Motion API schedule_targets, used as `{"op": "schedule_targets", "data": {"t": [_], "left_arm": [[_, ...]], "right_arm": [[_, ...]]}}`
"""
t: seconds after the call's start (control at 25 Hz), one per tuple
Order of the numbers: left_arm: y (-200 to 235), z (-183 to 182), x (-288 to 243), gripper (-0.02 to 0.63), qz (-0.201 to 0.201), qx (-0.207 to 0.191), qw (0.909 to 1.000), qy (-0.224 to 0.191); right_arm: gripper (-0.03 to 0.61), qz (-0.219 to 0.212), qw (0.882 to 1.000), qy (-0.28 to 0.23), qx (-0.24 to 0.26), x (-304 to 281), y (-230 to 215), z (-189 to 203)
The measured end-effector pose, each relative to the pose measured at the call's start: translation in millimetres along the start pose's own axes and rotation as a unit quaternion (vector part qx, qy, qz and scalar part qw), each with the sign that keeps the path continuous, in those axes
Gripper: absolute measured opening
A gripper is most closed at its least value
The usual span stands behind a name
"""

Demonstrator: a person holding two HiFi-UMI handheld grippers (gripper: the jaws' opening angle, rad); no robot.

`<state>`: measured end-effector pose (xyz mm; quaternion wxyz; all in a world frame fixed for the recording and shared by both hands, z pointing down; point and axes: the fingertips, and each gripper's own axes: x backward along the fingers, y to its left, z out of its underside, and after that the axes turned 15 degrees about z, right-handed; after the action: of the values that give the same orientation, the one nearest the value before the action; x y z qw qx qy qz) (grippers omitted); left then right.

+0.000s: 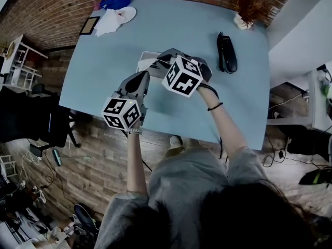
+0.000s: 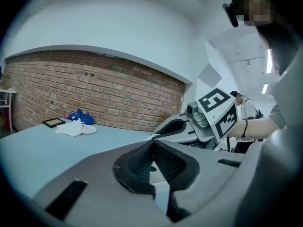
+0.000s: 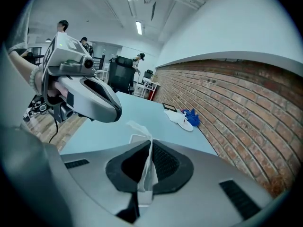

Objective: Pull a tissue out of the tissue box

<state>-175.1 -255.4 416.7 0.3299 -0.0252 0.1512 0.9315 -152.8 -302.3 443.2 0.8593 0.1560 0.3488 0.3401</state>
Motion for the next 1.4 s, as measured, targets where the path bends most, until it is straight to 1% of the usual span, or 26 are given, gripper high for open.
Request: {"op": "schedule_targets", "data": {"t": [0.2,0.44,0.64,0.76,0.96,1.4], "left_arm": [[-15,-13,4,0.003,0.005,-0.012,0.9998,-0.012],[-38,-31,10,0.003,0.013,-0.036,0.9989,-0.026],[-53,-41,18,0.003,0.013,-0.052,0.9978,-0.040],[-60,-44,22,0.003,0.013,-0.058,0.9973,-0.044],[-72,-43,24,0.003,0.018,-0.064,0.9964,-0.053],[-92,-34,16,0.003,0.030,-0.081,0.9948,-0.055]], "right_arm": [[0.003,0.013,1.000,-0.016,-0.011,16,-3,-7],[0.003,0.030,0.997,-0.054,-0.055,41,-11,-21],[0.003,0.043,0.988,-0.096,-0.111,66,-20,-32],[0.003,0.043,0.983,-0.116,-0.134,80,-22,-36],[0.003,0.049,0.977,-0.133,-0.161,97,-23,-33],[0.002,0.061,0.960,-0.179,-0.205,124,-23,-18]]}}
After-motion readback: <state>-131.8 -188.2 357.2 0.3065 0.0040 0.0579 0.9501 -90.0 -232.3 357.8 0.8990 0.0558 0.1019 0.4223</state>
